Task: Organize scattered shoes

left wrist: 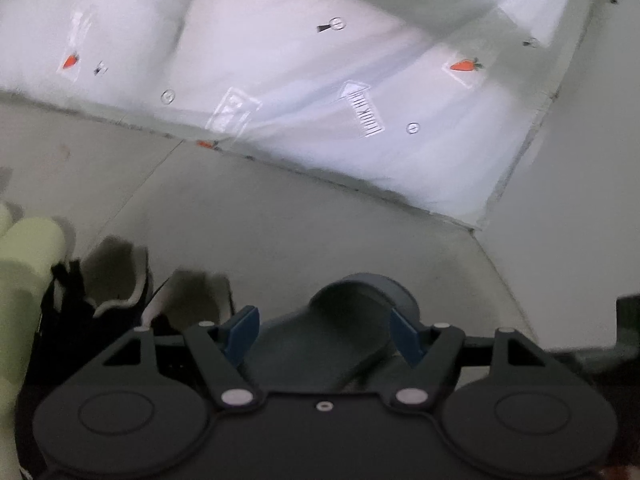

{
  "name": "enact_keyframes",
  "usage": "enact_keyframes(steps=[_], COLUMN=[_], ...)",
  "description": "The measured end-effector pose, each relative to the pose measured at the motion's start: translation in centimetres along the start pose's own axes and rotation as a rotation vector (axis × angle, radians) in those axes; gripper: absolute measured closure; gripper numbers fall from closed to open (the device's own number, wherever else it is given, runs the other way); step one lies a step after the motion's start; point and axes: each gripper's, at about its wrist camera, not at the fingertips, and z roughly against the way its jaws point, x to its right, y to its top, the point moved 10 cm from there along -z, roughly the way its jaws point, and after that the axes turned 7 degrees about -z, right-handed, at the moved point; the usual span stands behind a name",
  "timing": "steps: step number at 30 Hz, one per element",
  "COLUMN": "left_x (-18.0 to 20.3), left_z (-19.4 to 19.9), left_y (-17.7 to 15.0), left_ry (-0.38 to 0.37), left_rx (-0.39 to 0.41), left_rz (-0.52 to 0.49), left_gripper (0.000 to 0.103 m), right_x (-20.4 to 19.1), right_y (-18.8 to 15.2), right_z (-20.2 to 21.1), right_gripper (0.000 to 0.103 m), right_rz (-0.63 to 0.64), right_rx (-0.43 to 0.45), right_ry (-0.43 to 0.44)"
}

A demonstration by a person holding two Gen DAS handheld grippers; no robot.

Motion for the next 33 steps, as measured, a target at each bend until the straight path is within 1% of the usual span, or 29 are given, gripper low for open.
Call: enact_keyframes(steps=[2, 4, 5, 6, 8, 10, 11, 12, 13, 14, 15, 18, 21, 22, 23, 24, 27, 29, 30, 33], left_x=[-0.5, -0.8, -0.9, -1.1, -1.6, -2.1, -2.3, -2.6, -2.8, -3.2, -3.5, -3.7, -3.4, -3.2, -2.9, -2.6, -2.0, -1.8, -1.6, -1.1], left_z=[0.1, 0.4, 0.4, 0.5, 0.8, 1.1, 1.2, 1.4, 1.4, 1.5, 1.5, 1.4, 1.1, 1.0, 0.9, 0.7, 0.5, 0.4, 0.3, 0.0], left_y=[-0.2, -0.3, -0.4, -0.4, -0.4, -0.3, -0.2, 0.0, 0.1, 0.3, 0.5, 0.9, 1.1, 1.1, 1.0, 1.0, 1.0, 1.1, 1.1, 1.3], left_ry=[0.016, 0.031, 0.036, 0.045, 0.072, 0.095, 0.103, 0.114, 0.122, 0.133, 0.141, 0.143, 0.128, 0.121, 0.110, 0.098, 0.074, 0.063, 0.059, 0.037], left_rx=[-0.006, -0.005, -0.005, -0.006, -0.005, 0.001, 0.006, 0.012, 0.016, 0.021, 0.025, 0.028, 0.027, 0.023, 0.017, 0.012, 0.009, 0.009, 0.010, 0.016], left_rz=[0.013, 0.016, 0.016, 0.017, 0.023, 0.030, 0.034, 0.040, 0.046, 0.056, 0.067, 0.081, 0.077, 0.070, 0.058, 0.047, 0.028, 0.022, 0.021, 0.024], left_gripper=[0.030, 0.030, 0.030, 0.030, 0.030, 0.030, 0.030, 0.030, 0.030, 0.030, 0.030, 0.030, 0.030, 0.030, 0.030, 0.030, 0.030, 0.030, 0.030, 0.030], right_x=[-0.4, -1.1, -1.5, -1.6, -1.6, -1.2, -1.0, -0.9, -0.8, -0.6, -0.4, 1.7, 6.3, 8.1, 11.0, 12.3, 17.4, 18.8, 19.3, 18.6], right_y=[0.9, 2.4, 3.5, 4.0, 5.7, 6.9, 7.3, 7.7, 7.8, 8.1, 8.4, 9.5, 10.3, 10.3, 10.2, 10.0, 7.7, 5.5, 4.3, 0.7], right_z=[-1.2, -3.2, -4.9, -5.8, -8.7, -10.7, -11.3, -11.9, -12.3, -12.6, -12.8, -12.1, -10.2, -9.3, -7.7, -6.8, -2.7, -0.5, 0.6, 2.9], right_gripper=[0.005, 0.005, 0.005, 0.005, 0.005, 0.005, 0.006, 0.008, 0.017, 0.020, 0.021, 0.023, 0.023, 0.023, 0.023, 0.023, 0.025, 0.026, 0.026, 0.026], right_rz=[0.035, 0.061, 0.065, 0.065, 0.067, 0.070, 0.059, 0.049, 0.036, 0.017, 0.001, -0.023, -0.178, -0.238, -0.329, -0.363, -0.497, -0.564, -0.593, -0.621], right_rx=[-0.005, -0.016, -0.027, -0.034, -0.053, -0.062, -0.069, -0.076, -0.087, -0.101, -0.106, -0.026, 0.061, 0.086, 0.124, 0.136, 0.167, 0.159, 0.153, 0.107], right_ry=[0.016, 0.063, 0.096, 0.097, 0.066, 0.031, 0.030, 0.030, 0.040, 0.064, 0.074, -0.052, -0.178, -0.213, -0.270, -0.299, -0.416, -0.452, -0.465, -0.458])
